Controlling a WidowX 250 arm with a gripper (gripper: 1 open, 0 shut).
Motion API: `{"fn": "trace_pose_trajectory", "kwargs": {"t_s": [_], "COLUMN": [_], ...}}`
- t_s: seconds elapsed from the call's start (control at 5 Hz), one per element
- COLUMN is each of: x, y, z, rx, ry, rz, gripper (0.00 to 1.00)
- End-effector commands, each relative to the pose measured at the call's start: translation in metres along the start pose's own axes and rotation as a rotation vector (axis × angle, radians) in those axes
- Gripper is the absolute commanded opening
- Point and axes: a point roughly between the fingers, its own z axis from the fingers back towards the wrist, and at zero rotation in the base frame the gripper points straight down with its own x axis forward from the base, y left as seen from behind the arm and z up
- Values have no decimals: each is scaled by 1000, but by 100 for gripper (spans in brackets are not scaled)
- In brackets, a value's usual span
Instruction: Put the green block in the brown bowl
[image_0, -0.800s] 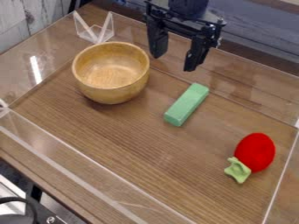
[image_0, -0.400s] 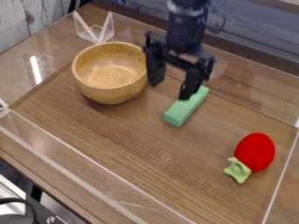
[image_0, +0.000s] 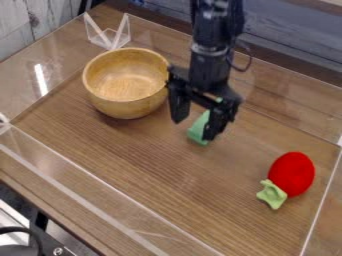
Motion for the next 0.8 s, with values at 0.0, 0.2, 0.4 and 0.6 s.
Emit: {"fn": "trace_pose_trajectory", "kwargs": {"t_s": [0.0, 0.2, 0.4, 0.6], "x": [10, 18, 26, 31], "y": [0, 1, 3, 4], "z": [-2, -11, -15, -9], "rx": [1, -1, -4, -12], "ry": [-49, -62, -86, -112], "rz": [-21, -27, -34, -37], "gripper": [100, 100, 100, 100]}}
